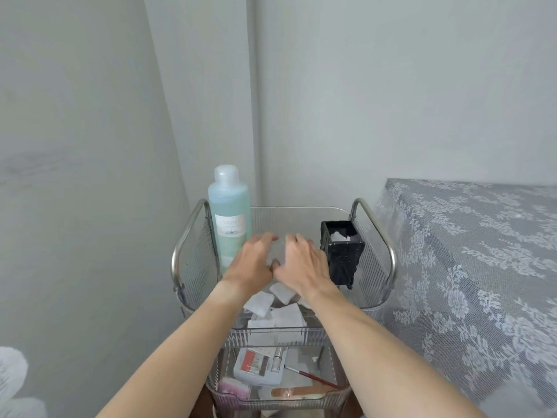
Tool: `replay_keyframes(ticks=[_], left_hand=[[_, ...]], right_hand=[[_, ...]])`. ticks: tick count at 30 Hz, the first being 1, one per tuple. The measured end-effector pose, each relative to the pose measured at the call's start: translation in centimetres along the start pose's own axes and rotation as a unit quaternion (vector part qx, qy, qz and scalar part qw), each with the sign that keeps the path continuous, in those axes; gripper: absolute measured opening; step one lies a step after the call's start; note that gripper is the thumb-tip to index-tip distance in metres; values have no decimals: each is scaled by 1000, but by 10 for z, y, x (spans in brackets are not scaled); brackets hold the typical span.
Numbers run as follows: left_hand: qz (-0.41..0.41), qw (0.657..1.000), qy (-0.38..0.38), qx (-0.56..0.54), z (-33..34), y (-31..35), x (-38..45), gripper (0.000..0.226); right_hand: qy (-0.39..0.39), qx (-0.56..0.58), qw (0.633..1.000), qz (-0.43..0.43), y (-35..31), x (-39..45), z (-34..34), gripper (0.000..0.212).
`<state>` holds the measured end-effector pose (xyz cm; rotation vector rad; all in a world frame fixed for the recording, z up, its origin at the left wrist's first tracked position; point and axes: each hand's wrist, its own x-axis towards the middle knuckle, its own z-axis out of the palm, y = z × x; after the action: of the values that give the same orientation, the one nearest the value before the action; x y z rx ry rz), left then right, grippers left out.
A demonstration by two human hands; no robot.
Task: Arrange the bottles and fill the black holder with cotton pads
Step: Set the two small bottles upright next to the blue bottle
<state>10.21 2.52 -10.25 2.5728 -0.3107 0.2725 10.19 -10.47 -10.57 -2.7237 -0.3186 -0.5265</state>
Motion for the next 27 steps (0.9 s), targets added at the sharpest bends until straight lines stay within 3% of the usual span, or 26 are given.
replay_keyframes(ticks=[3, 7, 12, 16, 20, 24, 27], left_hand=[[24, 999, -20, 5, 0, -1, 4, 61], [-16, 1000, -12, 5, -6, 1, 10, 55], [-28, 997, 10, 74, -5, 4, 7, 63], [-56, 991, 27, 123, -8, 1, 7, 62], [-29, 991, 31, 129, -6, 3, 4, 63], [27, 992, 42, 115, -8, 5, 4, 49], [22, 991, 48, 122, -10, 5, 5, 37]], right_hand=[[-9, 4, 998, -55, 0, 4, -4, 42], [-43, 65, 993, -93, 10, 7, -14, 44], [-52, 36, 998, 7, 16, 10, -10, 33], [-108, -20, 990, 89, 17, 5, 1, 31], [-115, -35, 986, 111, 18, -1, 15, 36], [-125, -43, 986, 106, 17, -2, 18, 40], [-92, -16, 990, 101, 12, 2, 11, 42]])
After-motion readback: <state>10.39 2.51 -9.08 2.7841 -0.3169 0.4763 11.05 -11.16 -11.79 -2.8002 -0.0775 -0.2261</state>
